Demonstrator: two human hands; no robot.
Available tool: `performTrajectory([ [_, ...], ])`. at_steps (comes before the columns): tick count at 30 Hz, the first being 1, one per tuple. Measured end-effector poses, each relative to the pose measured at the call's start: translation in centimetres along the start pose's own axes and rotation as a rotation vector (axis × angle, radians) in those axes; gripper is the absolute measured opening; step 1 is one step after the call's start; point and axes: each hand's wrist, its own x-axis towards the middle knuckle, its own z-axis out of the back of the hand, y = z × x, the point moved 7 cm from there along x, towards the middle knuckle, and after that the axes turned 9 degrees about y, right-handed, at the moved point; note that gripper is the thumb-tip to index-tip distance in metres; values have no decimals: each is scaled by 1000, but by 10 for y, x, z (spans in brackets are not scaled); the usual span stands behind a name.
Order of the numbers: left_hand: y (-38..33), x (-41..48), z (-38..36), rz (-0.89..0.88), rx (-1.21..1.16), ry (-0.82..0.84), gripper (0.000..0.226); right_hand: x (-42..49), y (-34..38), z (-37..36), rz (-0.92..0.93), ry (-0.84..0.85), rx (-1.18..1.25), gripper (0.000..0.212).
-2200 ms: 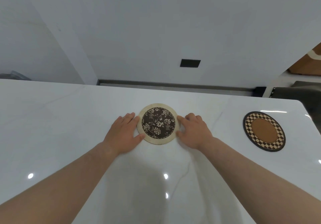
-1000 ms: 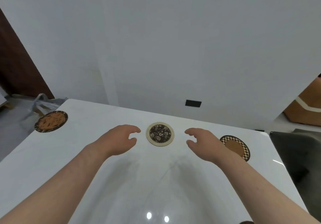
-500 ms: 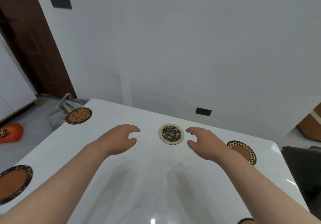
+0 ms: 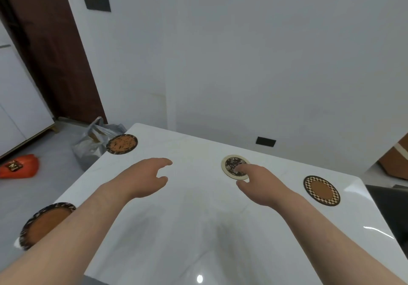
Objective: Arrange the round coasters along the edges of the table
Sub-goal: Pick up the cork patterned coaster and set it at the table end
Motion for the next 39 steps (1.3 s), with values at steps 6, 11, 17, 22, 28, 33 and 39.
performTrajectory([
  [6,70,-51,14,39,-24,-20,48,-2,77,-33,57,30,-8,46],
  [11,137,-99,29,69,-47,-73,48,0,148,-66,107,55,-49,44],
  [17,205,-154,35,131,-70,-88,46,-5,215,-108,144,95,-59,44],
  [22,232,-182,45,158,-43,-105,46,-12,261,-128,182,110,-74,43],
  [28,249,-197,55,145,-70,-120,46,-13,293,-133,222,106,-98,43],
  [33,254,-196,70,151,-60,-138,46,-2,309,-129,234,99,-119,44],
  [39,266,-174,88,118,-94,-157,42,33,320,-132,242,123,-127,44],
])
